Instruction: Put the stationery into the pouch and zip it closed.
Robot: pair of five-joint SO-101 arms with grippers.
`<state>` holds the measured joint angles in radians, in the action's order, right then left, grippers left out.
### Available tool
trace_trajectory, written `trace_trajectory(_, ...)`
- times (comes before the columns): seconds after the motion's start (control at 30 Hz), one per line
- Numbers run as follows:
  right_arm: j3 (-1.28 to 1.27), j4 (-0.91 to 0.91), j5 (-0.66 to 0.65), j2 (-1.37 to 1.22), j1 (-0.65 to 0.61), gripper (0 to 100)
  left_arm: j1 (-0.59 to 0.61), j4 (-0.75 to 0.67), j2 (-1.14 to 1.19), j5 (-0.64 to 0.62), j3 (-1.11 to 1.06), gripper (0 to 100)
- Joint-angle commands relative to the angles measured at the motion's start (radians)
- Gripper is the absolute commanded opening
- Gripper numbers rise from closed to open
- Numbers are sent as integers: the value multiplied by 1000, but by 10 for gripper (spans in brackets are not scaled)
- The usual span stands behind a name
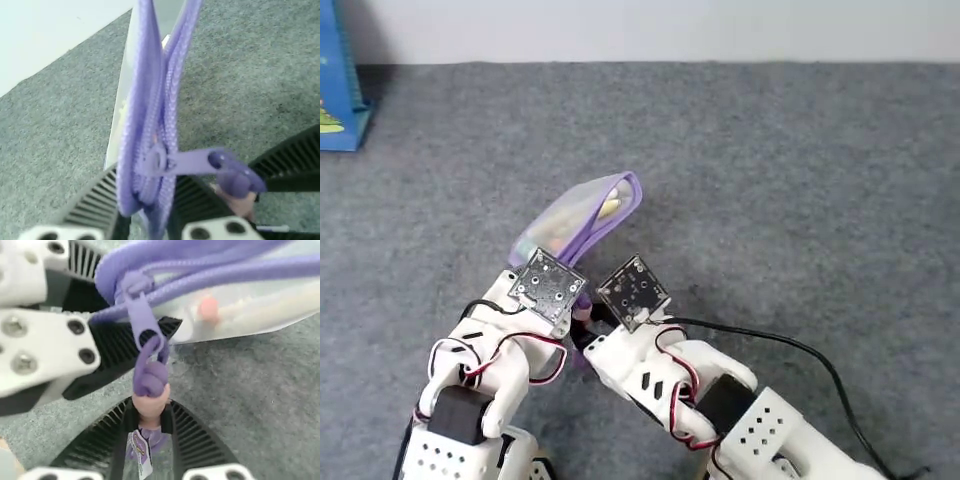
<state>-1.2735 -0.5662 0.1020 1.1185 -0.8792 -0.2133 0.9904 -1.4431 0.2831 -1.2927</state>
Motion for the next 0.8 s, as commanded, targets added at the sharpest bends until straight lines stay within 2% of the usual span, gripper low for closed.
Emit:
trace_trajectory(0.0, 74, -1, -9, 42, 13, 21, 11, 3, 0, -12, -4, 9)
trace_trajectory(0.2, 80, -68, 38, 54, 12, 221, 9, 3, 0, -12, -4, 9)
trace_trajectory(0.4, 95, -62, 49, 54, -10, 176, 9, 3, 0, -12, -4, 9)
trace_trajectory(0.77, 98, 1, 49, 54, -22, 172, 14, 3, 0, -12, -4, 9)
